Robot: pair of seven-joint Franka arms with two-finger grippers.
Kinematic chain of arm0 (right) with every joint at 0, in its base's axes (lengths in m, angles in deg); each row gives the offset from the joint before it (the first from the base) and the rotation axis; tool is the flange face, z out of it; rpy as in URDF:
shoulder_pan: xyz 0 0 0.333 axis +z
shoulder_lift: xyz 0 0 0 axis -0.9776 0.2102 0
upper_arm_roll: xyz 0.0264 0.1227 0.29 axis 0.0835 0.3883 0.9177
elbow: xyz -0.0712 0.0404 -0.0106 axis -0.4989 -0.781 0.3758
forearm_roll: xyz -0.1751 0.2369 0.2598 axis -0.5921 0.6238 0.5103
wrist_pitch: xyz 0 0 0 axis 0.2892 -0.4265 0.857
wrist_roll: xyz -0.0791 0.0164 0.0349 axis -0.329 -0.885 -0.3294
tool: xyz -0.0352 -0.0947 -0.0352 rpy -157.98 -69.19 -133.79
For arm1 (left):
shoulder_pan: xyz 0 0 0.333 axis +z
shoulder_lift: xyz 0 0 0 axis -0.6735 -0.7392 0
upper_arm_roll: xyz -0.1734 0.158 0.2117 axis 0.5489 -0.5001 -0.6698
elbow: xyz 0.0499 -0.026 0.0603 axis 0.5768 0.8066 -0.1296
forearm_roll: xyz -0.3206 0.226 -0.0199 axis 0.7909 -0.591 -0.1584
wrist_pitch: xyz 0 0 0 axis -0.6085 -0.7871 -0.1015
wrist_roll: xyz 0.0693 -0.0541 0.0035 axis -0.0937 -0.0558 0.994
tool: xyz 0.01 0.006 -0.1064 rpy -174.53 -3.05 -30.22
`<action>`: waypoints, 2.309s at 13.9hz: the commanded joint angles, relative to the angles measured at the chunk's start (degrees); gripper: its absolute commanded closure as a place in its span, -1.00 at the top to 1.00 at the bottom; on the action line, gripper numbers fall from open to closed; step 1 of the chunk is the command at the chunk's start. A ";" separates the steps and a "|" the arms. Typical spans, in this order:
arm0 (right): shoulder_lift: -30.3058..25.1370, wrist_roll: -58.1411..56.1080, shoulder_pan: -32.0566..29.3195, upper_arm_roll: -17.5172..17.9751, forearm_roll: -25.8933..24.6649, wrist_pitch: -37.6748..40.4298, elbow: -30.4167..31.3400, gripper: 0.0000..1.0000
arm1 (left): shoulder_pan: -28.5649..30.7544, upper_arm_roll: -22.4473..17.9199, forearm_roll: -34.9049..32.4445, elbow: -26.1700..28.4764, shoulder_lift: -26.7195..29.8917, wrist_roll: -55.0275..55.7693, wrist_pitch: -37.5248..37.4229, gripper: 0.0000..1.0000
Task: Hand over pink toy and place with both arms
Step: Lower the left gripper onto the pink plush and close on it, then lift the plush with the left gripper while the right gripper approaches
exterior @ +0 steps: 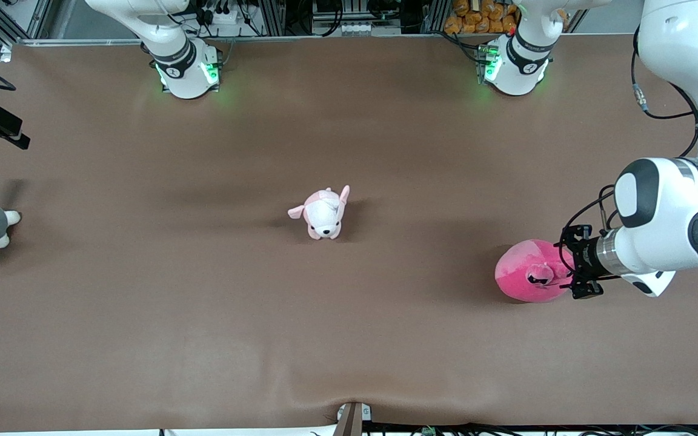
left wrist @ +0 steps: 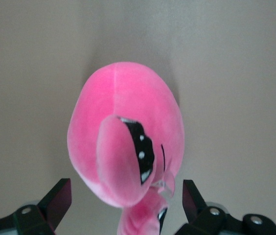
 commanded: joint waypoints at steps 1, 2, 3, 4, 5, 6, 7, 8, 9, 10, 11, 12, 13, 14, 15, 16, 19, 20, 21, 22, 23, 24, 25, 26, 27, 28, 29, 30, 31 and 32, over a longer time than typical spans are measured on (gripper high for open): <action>0.70 -0.65 -1.07 0.61 0.91 0.73 -1.54 1.00 | 1.36 0.21 -1.10 0.51 -0.59 0.71 0.94 1.00; 0.79 -0.57 -1.07 0.61 0.91 0.65 -1.54 1.00 | 1.63 0.21 -1.10 0.60 -0.85 0.10 0.94 1.00; 0.79 -0.65 -1.07 0.61 0.91 0.73 -1.54 1.00 | 1.89 0.21 -1.19 0.95 -0.85 -0.17 0.94 1.00; 0.79 -0.65 -1.24 0.61 0.91 0.56 -1.54 1.00 | 1.89 0.21 -1.10 1.04 -0.85 0.09 0.94 1.00; 0.97 -0.65 -1.51 0.61 0.83 0.47 -1.54 1.00 | 1.72 0.13 -1.19 0.95 -1.03 0.88 1.11 -0.14; 1.49 -0.74 -1.60 0.53 0.48 0.12 -1.54 1.00 | 1.81 0.21 -1.97 1.30 -0.77 0.01 1.20 -0.99; 2.63 -0.83 -1.60 0.44 -0.22 0.03 -1.54 1.00 | 1.81 0.21 -2.24 1.13 -0.59 0.00 1.20 -1.00; 3.77 -0.74 -1.69 0.44 -0.32 0.03 -1.54 1.00 | 1.72 0.21 -2.24 1.04 -0.50 0.09 1.29 -1.00; 4.39 -0.48 -1.69 0.53 -0.23 0.20 -1.54 1.00 | 1.72 0.21 -2.24 0.95 -0.33 0.09 1.29 -1.00; 4.57 -0.30 -1.51 0.53 -0.14 0.12 -1.54 1.00 | 1.72 0.30 -2.24 0.87 0.20 0.09 1.29 -1.00; 4.66 -0.22 -1.16 0.53 0.38 0.03 -1.54 1.00 | 1.72 0.30 -2.24 0.87 0.64 0.01 1.29 -1.00; 5.62 -0.82 -0.90 0.70 0.47 0.03 -1.54 1.00 | 1.72 0.47 -2.33 0.69 1.34 -0.08 1.20 -1.00; 6.06 -0.74 -0.46 0.96 0.47 -0.06 -2.23 1.00 | 1.54 0.65 -2.33 0.69 2.13 -0.17 1.11 -1.00; 6.59 -0.13 0.85 1.05 0.65 -0.06 -3.55 1.00 | 1.37 0.83 -2.33 0.60 2.92 -0.26 0.94 -1.00; 7.64 -0.04 2.78 0.97 0.48 -0.15 -4.86 1.00 | 0.67 0.92 -2.42 0.51 3.97 -0.26 0.94 -1.00; 8.95 0.14 4.19 0.97 0.47 -0.15 -7.14 1.00 | -0.21 0.92 -2.42 -0.10 4.76 -0.26 0.85 -1.00; 12.91 7.22 5.78 1.05 3.44 -0.76 -10.85 1.00 | -3.72 1.00 -2.33 -2.65 7.74 0.71 0.50 -1.00; 13.36 10.91 5.87 0.97 7.29 -1.89 -10.85 1.00 | -5.56 0.92 -2.16 -2.65 9.41 1.32 0.41 -1.00; 13.97 15.12 5.87 0.97 11.16 -3.21 -10.85 1.00 | -7.32 0.92 -1.98 -2.65 10.82 2.45 0.32 -1.00; 14.15 19.69 5.96 0.97 13.46 -3.40 -10.85 1.00 | -9.16 0.92 -1.80 -2.74 12.05 5.08 0.32 -1.00; 14.15 23.83 6.66 1.05 14.70 -3.49 -10.85 1.00 | -11.01 1.00 -1.80 -3.00 12.59 8.67 0.32 -1.00; 14.24 28.57 8.32 1.05 15.06 -3.49 -10.94 1.00 | -13.46 1.09 -2.15 -4.57 12.59 12.36 0.32 -1.00; 14.24 35.05 10.07 1.05 15.06 -3.57 -11.12 1.00 | -16.62 1.00 -2.24 -5.45 12.68 15.70 0.15 -1.00; 14.33 42.16 11.74 1.05 15.15 -3.92 -11.12 1.00 | -19.26 1.00 -2.24 -5.64 12.59 18.87 -0.11 -1.00; 14.50 48.33 13.50 1.05 15.41 -5.75 -11.12 1.00 | -21.64 1.00 -2.33 -6.07 12.59 22.56 -0.38 -1.00; 14.68 55.00 15.61 1.05 15.33 -7.25 -11.12 1.00 | -23.66 1.00 -2.42 -7.30 12.25 26.25 -0.38 -1.00; 14.85 62.29 17.11 1.05 15.41 -7.96 -11.12 1.00 | -26.12 0.92 -2.59 -8.53 11.55 29.42 -0.38 -1.00; 15.12 68.63 18.08 1.05 15.68 -9.19 -11.12 1.00 | -28.75 0.66 -3.20 -10.28 10.50 32.67 -0.38 -1.00; 15.29 74.78 19.05 1.05 18.38 -9.72 -11.03 1.00 | -30.69 0.57 -4.17 -12.30 9.18 35.92 -0.29 -1.00; 16.08 79.89 19.14 0.97 22.75 -9.90 -11.03 1.00 | -32.54 0.48 -4.87 -13.88 8.21 38.91 0.14 -1.00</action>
